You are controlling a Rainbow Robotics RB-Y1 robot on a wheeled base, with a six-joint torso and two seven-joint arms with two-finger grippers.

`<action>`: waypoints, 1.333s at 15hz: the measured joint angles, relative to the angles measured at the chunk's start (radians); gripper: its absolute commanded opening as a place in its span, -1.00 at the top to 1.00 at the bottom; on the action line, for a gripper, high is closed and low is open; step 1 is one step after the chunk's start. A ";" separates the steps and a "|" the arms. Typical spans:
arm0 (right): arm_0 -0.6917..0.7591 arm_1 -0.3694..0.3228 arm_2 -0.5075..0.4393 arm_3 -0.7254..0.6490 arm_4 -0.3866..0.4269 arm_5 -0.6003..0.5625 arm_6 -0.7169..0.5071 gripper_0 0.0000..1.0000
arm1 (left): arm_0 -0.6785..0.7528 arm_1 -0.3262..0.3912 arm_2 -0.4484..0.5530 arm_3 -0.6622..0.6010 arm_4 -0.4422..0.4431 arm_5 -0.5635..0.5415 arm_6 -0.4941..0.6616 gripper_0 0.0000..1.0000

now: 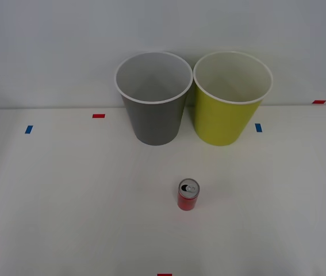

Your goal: Put cans in the gray bin and PET bottles in the light green bin.

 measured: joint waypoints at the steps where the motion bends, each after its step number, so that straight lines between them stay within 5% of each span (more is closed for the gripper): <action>1: 0.000 0.000 0.000 0.000 0.000 0.000 0.000 -1.00 | 0.000 0.000 0.000 0.000 0.000 0.000 0.000 -1.00; 20: 0.000 0.000 0.000 0.000 0.000 0.000 0.000 -1.00 | 0.000 0.000 0.000 0.000 0.000 0.000 0.000 -1.00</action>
